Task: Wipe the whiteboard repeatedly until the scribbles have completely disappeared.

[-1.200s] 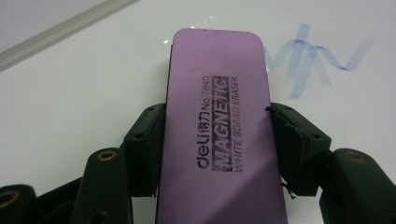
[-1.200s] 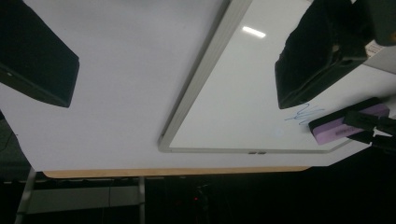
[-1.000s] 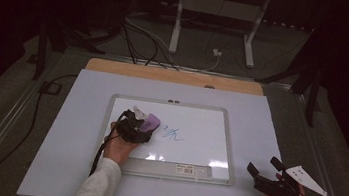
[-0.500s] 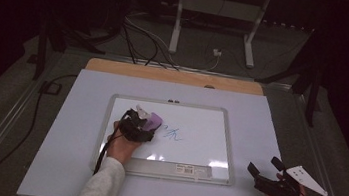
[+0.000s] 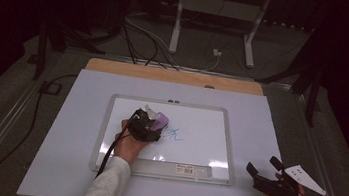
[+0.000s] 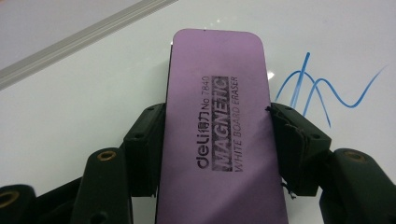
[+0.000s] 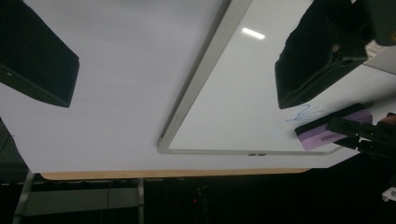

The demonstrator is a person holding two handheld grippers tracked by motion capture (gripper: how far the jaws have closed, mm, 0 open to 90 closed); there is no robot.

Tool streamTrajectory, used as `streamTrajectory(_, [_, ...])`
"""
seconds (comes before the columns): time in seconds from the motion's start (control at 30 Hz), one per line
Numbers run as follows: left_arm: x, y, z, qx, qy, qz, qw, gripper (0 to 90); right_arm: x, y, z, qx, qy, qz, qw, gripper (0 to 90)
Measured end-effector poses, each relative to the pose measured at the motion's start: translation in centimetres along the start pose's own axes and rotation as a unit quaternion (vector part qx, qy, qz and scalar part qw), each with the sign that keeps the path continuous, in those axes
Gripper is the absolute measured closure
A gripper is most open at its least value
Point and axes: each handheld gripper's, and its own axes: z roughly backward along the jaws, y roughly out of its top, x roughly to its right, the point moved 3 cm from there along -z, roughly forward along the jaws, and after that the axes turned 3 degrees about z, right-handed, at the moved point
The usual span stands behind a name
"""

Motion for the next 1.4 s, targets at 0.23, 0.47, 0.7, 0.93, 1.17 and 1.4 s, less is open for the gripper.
streamTrajectory(0.23, [-2.1,0.2,-0.3,-0.001,0.017,0.049,0.9987,41.9,0.2,0.0,0.1,0.000,-0.002,-0.004,1.0000,0.3])
streamTrajectory(0.47, [-0.2,0.3,-0.4,0.001,-0.006,0.036,0.9993,41.9,0.1,0.0,0.0,0.000,0.000,-0.001,1.0000,0.3])
streamTrajectory(0.7, [2.2,0.2,-0.5,0.005,-0.050,0.003,0.9987,41.9,0.1,0.0,-0.1,-0.002,0.000,0.000,1.0000,0.3])
streamTrajectory(0.93, [-0.8,0.5,-0.6,-0.001,0.012,0.037,0.9992,41.9,0.3,-0.1,0.0,0.000,-0.002,-0.003,1.0000,0.3])
streamTrajectory(1.17, [-0.3,0.6,-0.8,-0.002,-0.010,0.043,0.9990,41.8,0.2,-0.1,-0.1,-0.002,0.000,0.000,1.0000,0.3])
streamTrajectory(1.4, [2.8,0.8,-0.9,-0.004,-0.060,-0.012,0.9981,41.8,0.1,-0.1,-0.1,-0.003,0.000,0.001,1.0000,0.3])
